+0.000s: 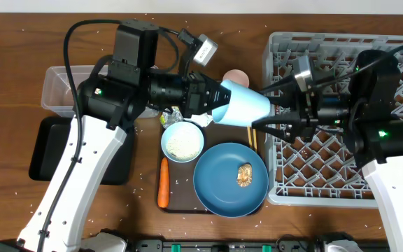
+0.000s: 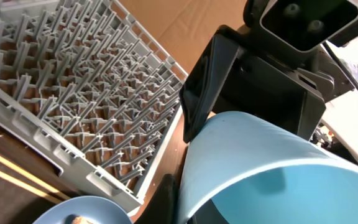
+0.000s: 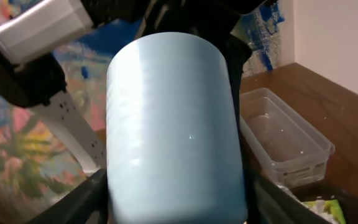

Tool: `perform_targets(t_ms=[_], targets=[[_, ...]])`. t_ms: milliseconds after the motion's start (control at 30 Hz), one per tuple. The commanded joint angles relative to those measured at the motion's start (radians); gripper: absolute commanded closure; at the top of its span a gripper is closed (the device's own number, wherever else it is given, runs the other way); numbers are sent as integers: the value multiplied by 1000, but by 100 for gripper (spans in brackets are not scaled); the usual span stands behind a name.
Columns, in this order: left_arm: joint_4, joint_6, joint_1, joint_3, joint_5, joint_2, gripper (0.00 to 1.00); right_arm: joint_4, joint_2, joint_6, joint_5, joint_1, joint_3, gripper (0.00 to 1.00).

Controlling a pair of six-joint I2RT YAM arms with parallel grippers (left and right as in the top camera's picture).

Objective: Sort waste into correct bins and load items into the dishwasher rack
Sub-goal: 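Lift the blue cup and hand it to the right gripper, then place the blue cup upside down in the rack with the right gripper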

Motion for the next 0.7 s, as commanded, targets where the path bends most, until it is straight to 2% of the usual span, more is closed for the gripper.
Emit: perform_targets(t_ms=[0, 167, 200, 233, 367, 400, 567, 667], targets=[[11, 17, 4, 19, 6, -13, 94, -3, -6, -3, -53, 10, 16, 43], [19, 17, 4, 19, -6, -13, 93, -3, -7, 5, -53, 17, 16, 44], [19, 17, 4, 19, -14, -13, 86, -3, -6, 8, -52, 17, 16, 46], [19, 18, 4, 19, -21, -13, 63, -3, -7, 12, -45, 16, 16, 47], [15, 17, 10, 19, -84, -14, 32, -17, -10, 69, 79, 15, 16, 51], [13, 17, 14, 19, -109, -16, 26, -32, -14, 83, 136, 15, 16, 51], [-41, 17, 39, 19, -269, -17, 24, -172, -63, 108, 499, 14, 16, 50], [-97, 18, 51, 19, -396, -17, 23, -256, -114, 172, 726, 3, 16, 50]])
